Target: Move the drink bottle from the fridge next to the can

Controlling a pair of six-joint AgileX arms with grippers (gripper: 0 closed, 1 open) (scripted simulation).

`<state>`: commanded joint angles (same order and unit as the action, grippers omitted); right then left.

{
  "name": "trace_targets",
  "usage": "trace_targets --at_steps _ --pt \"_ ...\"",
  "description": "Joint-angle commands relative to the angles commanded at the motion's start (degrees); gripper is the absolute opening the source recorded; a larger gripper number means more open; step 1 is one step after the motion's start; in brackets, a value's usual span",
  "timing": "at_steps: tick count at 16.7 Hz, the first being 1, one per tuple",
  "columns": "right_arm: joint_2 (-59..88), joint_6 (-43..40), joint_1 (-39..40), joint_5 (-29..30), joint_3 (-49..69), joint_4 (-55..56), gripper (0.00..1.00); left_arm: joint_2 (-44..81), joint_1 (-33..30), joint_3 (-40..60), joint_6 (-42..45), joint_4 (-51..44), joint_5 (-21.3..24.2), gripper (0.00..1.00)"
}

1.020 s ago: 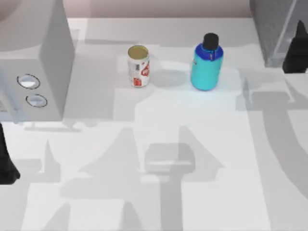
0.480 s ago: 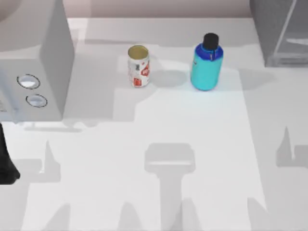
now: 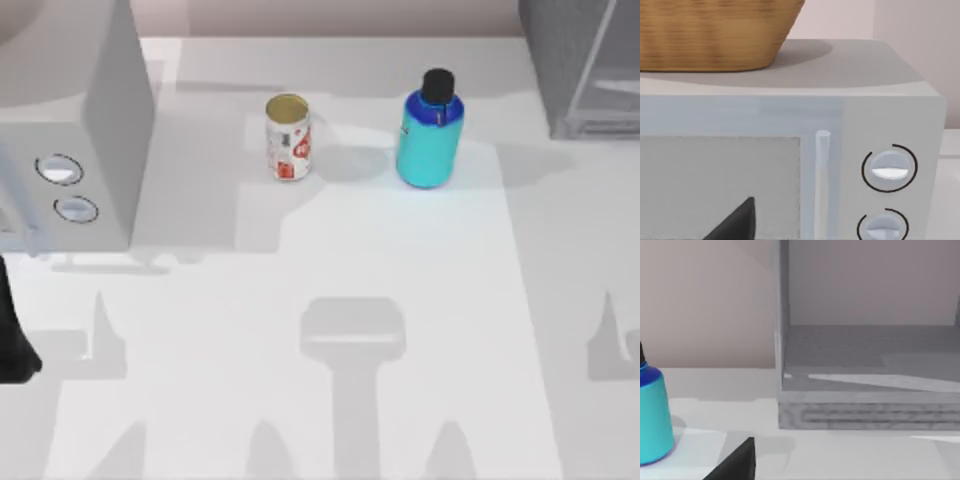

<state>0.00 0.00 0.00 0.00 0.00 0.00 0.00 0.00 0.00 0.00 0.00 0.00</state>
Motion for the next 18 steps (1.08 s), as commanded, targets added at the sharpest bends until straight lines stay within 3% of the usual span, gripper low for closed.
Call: trace_targets --at_steps 8,18 --pt "-4.3 -0.1 -0.1 0.3 4.0 -6.1 1.0 0.0 0.0 0.0 0.0 0.0 0.0 1.0" --pt "-28.4 -0.4 0.0 -0.1 23.6 -52.7 1.0 0.0 0.0 0.0 0.0 0.0 0.0 1.0"
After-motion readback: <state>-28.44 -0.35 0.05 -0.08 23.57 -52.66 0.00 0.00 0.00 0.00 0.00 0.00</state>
